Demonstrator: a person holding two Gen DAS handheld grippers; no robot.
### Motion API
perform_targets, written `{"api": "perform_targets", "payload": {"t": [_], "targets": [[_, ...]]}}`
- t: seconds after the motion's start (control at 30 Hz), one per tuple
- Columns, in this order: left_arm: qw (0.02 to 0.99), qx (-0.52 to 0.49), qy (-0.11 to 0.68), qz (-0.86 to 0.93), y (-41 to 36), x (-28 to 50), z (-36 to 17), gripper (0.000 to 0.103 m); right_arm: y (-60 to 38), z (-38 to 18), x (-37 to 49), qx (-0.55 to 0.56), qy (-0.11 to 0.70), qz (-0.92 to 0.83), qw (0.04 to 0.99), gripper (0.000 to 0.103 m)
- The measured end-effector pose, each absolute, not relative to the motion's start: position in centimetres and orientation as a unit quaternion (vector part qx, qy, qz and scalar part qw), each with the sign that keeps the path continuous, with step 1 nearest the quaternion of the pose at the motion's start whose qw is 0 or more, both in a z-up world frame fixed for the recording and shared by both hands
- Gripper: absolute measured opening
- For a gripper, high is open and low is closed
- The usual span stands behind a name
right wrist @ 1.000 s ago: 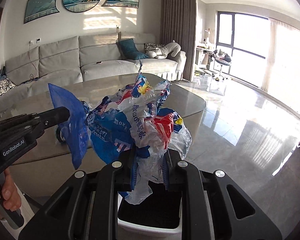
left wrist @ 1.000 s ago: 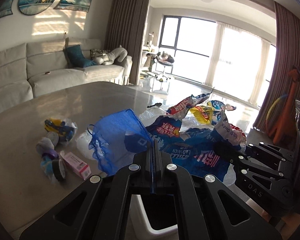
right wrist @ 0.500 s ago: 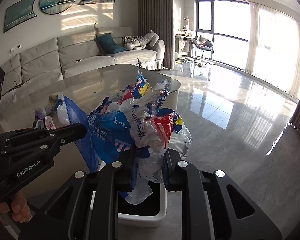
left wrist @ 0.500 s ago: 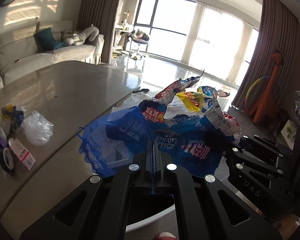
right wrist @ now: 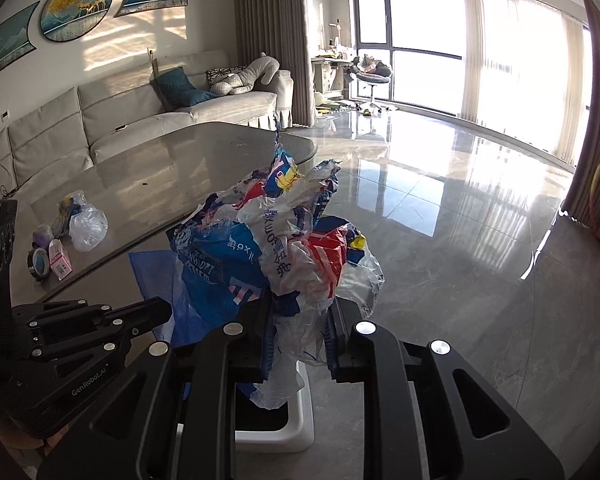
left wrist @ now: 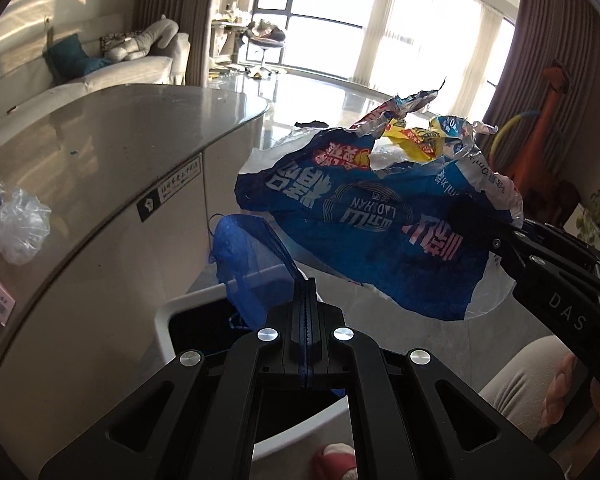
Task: Collect trash
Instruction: 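Lift both bag bundles and carry them over the white trash bin, then open both tools to drop the bags into the white bin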
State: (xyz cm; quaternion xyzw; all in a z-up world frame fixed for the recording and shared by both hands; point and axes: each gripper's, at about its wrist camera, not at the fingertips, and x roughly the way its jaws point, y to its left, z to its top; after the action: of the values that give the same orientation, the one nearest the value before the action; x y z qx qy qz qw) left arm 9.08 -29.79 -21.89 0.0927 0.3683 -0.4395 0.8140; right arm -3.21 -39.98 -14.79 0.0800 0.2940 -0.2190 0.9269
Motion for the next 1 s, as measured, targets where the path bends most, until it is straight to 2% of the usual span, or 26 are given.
{"api": "perform_targets", "payload": {"t": [0.4, 0.47, 0.5, 0.53, 0.57, 0.6, 1.0], "targets": [[0.795, 0.117, 0.413, -0.429, -31.1, 8.6, -24.5, 0.000, -41.0, -15.5, -3.4, 0.082, 0.296, -0.224, 0.925, 0.022], [0.798, 0.122, 0.415, -0.420, -31.0, 8.5, -24.3, 0.004, -40.8, -15.8, -3.2, 0.082, 0.300, -0.222, 0.924, 0.022], [0.799, 0.130, 0.420, -0.411, -31.2, 8.8, -24.2, 0.027, -40.8, -15.8, -3.1, 0.080, 0.301, -0.222, 0.924, 0.022], [0.801, 0.139, 0.424, -0.399, -31.2, 8.8, -24.3, 0.077, -40.7, -15.9, -3.1, 0.078, 0.303, -0.222, 0.924, 0.022], [0.807, 0.144, 0.422, -0.388, -31.1, 8.8, -24.3, 0.095, -40.7, -15.9, -3.0, 0.075, 0.304, -0.221, 0.924, 0.022], [0.818, 0.139, 0.411, -0.378, -30.6, 8.6, -24.0, 0.099, -40.7, -15.9, -3.0, 0.073, 0.304, -0.222, 0.924, 0.022], [0.857, 0.123, 0.373, -0.333, -27.5, 8.9, -21.2, 0.099, -40.1, -17.2, -1.7, 0.046, 0.344, -0.201, 0.916, 0.022]]}}
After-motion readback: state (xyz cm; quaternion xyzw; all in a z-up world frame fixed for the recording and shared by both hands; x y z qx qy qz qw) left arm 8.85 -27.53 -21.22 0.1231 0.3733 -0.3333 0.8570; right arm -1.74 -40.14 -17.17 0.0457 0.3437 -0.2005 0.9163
